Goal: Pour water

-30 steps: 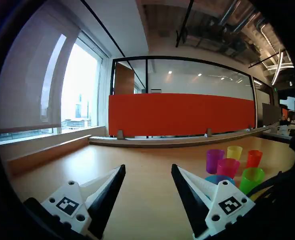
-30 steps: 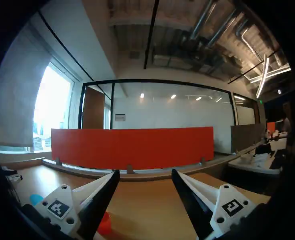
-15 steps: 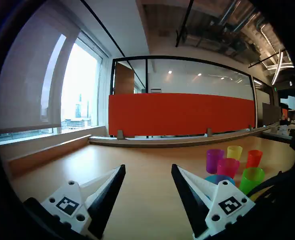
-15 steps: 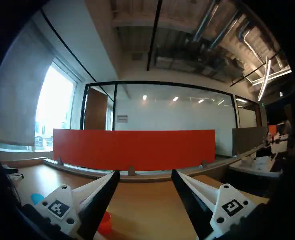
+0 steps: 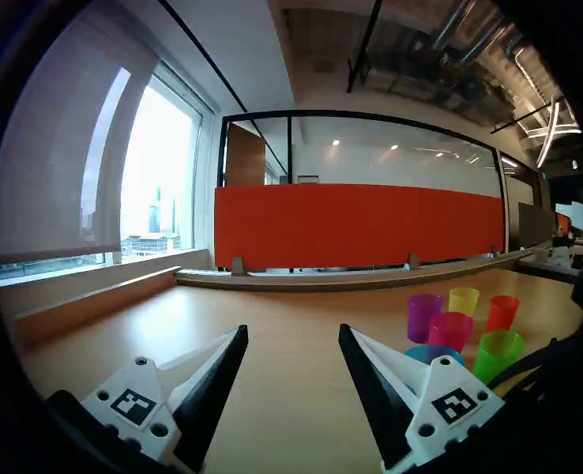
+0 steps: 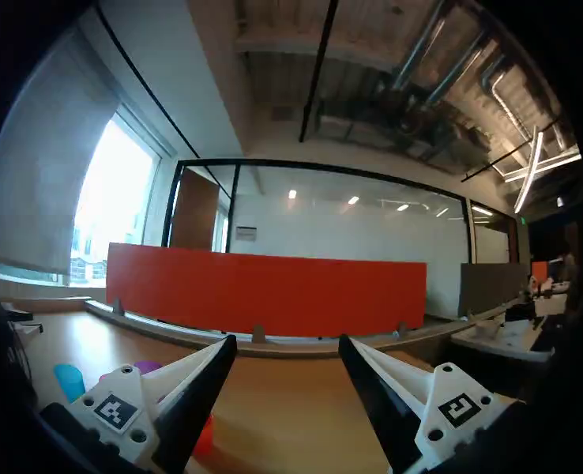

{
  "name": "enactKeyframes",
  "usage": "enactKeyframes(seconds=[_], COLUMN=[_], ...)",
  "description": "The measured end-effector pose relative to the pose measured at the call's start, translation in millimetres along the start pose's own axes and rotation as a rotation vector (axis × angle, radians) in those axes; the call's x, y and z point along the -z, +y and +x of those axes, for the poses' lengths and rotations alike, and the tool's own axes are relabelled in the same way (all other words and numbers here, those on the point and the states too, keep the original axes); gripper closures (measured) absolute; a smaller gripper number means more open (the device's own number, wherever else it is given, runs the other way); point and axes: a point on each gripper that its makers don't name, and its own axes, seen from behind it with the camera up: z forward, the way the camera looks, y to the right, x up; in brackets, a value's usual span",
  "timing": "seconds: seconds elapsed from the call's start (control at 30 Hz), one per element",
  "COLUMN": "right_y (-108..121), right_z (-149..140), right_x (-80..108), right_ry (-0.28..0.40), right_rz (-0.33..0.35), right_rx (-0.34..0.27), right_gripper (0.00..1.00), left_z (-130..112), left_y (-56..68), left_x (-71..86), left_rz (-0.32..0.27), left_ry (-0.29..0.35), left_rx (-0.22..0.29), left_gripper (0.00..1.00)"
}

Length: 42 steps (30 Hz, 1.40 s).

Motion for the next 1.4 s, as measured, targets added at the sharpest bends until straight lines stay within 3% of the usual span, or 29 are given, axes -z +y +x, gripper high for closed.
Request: enactKeyframes(seconds=[0.37,0.67,0.9,1.4], right_y=[-6,10,23,26], right_z=[-39,-71,-93,-111], right_x=[-2.0,-2.3,-3.5,-5.0], right_ry=[-0.012,-0.044,-0.081,-0.117], right_rz=[0.035,0.016,0.002,0.009], right_rx=[-0.009,-0.002,-0.030,-0.033], right_gripper=[0.00,0.00,0.00,0.00], left_z=[0,0,0,0], left_y=[-0.5,-0.4,-0.4,-0.6], left_x=[0.1,-0.3,-0.1,0.4], left_rz=[0.000,0.000,0.000,0.000], left_ry=[0.000,0.000,0.000,0.000], left_rx=[0.000,0.001,0.001,0.001], left_gripper=[0.16,0.16,0.16,0.16])
